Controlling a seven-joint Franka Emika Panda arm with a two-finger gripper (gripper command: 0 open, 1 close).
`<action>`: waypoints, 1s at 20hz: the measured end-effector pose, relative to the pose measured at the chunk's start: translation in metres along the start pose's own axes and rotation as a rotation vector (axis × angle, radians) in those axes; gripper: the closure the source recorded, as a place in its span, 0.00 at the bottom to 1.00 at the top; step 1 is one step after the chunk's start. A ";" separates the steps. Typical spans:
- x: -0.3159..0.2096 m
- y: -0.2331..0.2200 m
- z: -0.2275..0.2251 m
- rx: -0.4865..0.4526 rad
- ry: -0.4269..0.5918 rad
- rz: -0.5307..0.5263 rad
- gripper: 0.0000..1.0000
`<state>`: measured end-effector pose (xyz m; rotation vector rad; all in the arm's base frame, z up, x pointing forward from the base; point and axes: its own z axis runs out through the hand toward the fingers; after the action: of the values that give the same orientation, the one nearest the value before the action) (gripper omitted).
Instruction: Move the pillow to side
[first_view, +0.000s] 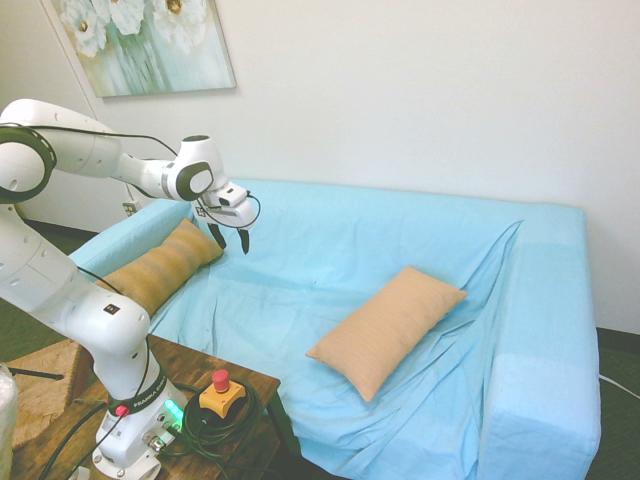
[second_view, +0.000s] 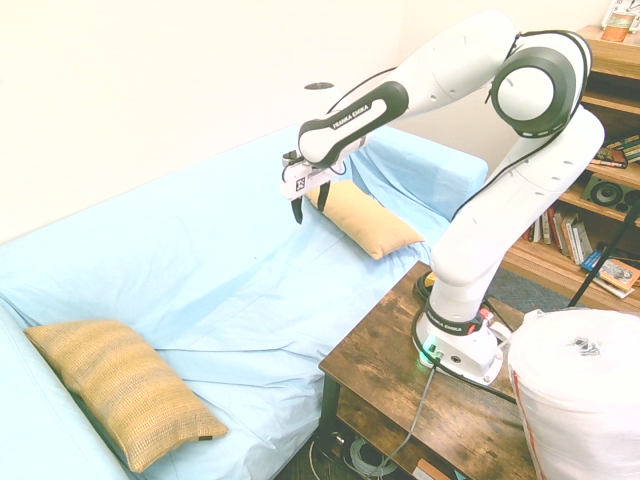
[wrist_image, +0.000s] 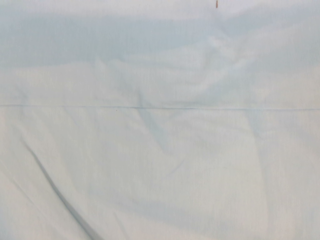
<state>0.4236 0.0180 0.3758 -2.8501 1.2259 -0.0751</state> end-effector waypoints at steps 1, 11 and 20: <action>0.000 0.000 0.000 -0.001 0.000 0.000 0.00; 0.059 -0.007 0.099 -0.223 0.138 0.086 0.00; 0.125 -0.011 0.247 -0.630 0.429 0.043 0.00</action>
<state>0.5318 -0.0616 0.1335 -3.4659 1.6308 -0.3806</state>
